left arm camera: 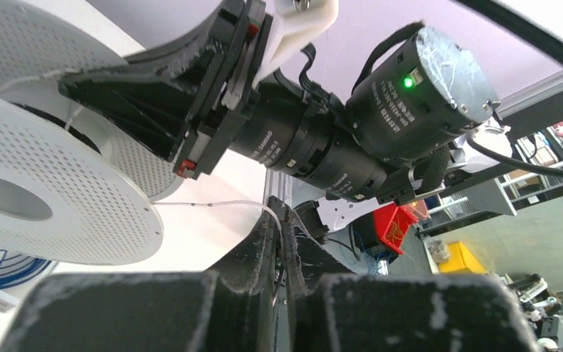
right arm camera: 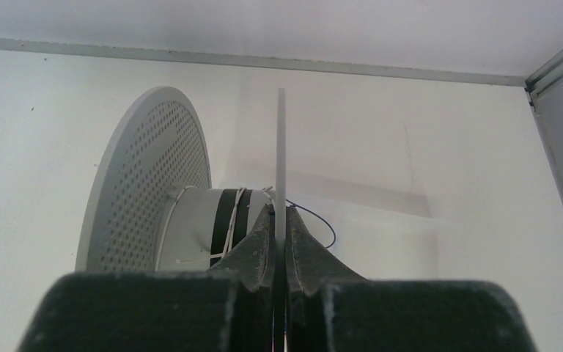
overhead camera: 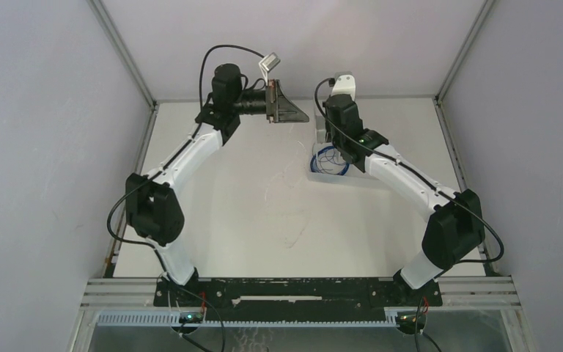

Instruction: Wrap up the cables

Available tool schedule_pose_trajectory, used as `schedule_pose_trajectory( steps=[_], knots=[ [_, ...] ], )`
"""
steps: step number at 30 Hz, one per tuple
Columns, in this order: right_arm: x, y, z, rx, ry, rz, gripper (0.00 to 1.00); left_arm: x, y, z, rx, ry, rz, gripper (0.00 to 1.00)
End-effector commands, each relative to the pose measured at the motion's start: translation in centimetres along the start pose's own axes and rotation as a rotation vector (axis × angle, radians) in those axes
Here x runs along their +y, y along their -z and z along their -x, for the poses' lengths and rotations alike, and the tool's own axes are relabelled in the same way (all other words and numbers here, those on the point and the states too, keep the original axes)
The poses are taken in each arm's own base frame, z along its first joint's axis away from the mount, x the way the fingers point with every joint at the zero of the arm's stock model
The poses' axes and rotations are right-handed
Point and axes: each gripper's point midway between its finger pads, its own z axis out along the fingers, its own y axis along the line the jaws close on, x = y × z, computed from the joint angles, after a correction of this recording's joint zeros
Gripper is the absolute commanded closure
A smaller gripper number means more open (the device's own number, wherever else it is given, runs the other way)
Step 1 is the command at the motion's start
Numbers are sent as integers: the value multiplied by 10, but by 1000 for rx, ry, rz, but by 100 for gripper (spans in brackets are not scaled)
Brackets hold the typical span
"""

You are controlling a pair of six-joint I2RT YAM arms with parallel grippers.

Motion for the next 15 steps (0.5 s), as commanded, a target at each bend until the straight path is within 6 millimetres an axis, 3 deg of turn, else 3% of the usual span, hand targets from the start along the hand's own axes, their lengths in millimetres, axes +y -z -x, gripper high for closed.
schedule_pose_trajectory(
  steps=[1,4,15],
  knots=[
    [2,14,29,-90,-34,39,100,-24,8,33,-48,-100,-44,91],
    [12,17,26,-85,-16,89,100,-12,9,41,-62,-108,-17,99],
    [45,36,13,-73,62,274,100,52,26,55,-78,-137,182,100]
  ],
)
